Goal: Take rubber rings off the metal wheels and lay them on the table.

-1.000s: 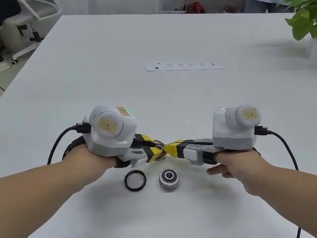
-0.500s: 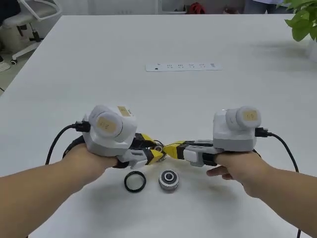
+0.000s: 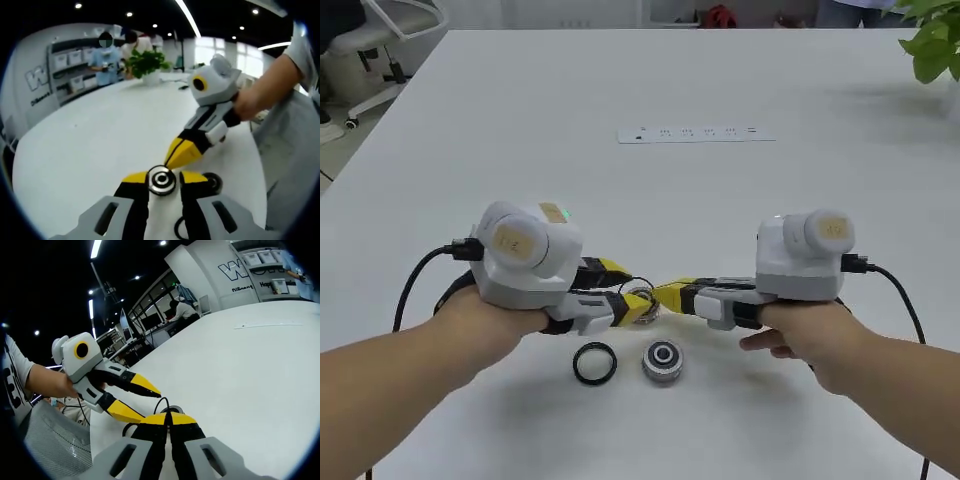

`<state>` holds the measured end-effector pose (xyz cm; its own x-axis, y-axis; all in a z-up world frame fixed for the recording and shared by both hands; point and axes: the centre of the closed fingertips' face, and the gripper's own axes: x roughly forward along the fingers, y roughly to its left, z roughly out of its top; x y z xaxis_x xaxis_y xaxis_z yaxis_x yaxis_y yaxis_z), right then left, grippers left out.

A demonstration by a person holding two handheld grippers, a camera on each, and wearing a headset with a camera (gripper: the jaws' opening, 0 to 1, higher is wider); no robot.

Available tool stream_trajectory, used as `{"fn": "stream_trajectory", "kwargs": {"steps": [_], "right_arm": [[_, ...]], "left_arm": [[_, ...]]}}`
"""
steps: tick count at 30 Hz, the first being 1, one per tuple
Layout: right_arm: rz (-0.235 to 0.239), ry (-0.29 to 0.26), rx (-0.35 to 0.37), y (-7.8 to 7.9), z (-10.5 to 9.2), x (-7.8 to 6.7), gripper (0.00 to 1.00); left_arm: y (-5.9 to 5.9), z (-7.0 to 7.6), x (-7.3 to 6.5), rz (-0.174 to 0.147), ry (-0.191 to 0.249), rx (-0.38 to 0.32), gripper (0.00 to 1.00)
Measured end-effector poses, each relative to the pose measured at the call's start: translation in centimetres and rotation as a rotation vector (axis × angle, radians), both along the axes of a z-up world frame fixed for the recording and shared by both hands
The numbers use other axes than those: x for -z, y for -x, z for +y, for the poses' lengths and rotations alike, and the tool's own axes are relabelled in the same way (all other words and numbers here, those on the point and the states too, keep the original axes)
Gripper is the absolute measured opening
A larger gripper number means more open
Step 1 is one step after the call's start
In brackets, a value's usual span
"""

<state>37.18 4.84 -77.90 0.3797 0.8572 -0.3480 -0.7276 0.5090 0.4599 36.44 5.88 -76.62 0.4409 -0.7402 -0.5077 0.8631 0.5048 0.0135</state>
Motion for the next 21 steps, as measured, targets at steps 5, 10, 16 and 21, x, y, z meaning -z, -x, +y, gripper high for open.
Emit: {"fn": "stream_trajectory", "kwargs": {"steps": [5,10,16,21], "right_arm": [[-0.001,-0.006,-0.004,0.0,0.1,-0.1,0.00],[-0.006,-0.006,-0.010,0.1,0.1,-0.3,0.00],[-0.012,-0.012,-0.022,0.3,0.3,-0.7,0.00],[-0.018,-0.014,-0.042,0.7,0.6,-1.0,0.00]], "left_arm": [[0.0,0.3,-0.9,0.005,0.037,-0.025,0.28],[0.1,0.7,-1.6,-0.002,0.054,-0.040,0.31],[0.4,1.3,-2.3,-0.010,0.069,-0.050,0.35],[1.2,1.5,-2.8,-0.022,0.064,-0.040,0.39]]}}
